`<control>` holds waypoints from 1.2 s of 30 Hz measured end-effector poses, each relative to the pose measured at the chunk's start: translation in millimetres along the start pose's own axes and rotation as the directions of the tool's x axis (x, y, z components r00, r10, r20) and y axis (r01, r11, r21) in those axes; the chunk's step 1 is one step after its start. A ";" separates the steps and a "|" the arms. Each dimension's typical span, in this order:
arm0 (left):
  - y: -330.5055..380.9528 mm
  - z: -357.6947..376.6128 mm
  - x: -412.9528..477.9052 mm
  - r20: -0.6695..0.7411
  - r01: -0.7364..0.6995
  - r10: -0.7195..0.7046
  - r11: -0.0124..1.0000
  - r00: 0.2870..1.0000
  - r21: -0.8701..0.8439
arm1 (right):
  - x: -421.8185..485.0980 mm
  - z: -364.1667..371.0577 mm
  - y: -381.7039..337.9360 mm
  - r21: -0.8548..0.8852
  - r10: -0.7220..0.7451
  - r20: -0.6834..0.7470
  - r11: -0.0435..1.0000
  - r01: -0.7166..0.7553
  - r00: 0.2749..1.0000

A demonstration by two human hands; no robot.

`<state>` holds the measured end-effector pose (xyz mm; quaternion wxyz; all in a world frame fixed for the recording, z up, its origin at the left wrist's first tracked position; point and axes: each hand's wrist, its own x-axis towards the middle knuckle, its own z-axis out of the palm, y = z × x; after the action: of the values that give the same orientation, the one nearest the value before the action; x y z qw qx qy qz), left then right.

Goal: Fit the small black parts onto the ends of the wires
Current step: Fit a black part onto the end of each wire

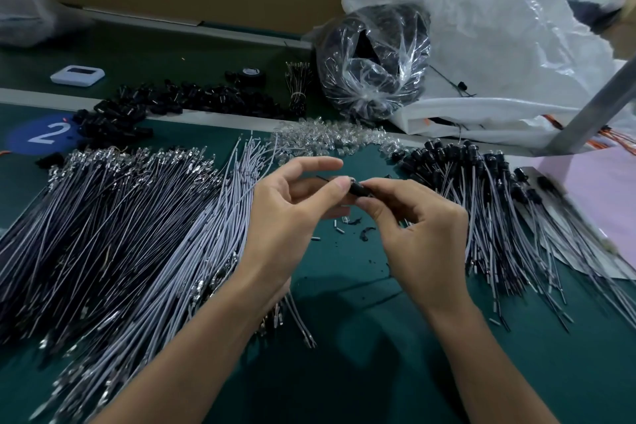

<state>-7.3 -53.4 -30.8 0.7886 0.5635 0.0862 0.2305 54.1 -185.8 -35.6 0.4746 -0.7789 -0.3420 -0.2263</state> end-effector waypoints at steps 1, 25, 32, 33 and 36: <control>1.2 -1.1 0.8 0.020 0.007 -0.007 1.000 1.000 0.008 | 0.3 -0.7 0.7 -0.031 -0.017 0.000 0.999 0.017 1.000; 1.6 -7.3 2.7 0.180 -0.430 0.426 0.617 0.887 0.659 | 2.4 -7.0 3.0 -0.160 -0.081 0.079 0.983 0.093 0.994; 0.6 -8.8 3.9 0.205 -0.452 0.441 0.584 0.874 0.674 | 1.9 -6.5 2.5 -0.129 -0.068 0.103 0.988 0.081 0.992; 0.5 -8.8 4.1 0.201 -0.454 0.448 0.579 0.871 0.677 | 1.6 -6.1 2.5 -0.133 -0.067 0.104 0.988 0.080 0.992; 0.1 -8.4 4.2 0.190 -0.463 0.475 0.566 0.859 0.682 | 0.3 -6.0 1.9 -0.158 -0.083 0.094 0.983 0.097 0.992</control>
<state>-7.0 -44.3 -33.2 0.4200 0.8219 0.0212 0.3843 55.5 -191.7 -33.8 0.3835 -0.8078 -0.3776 -0.2403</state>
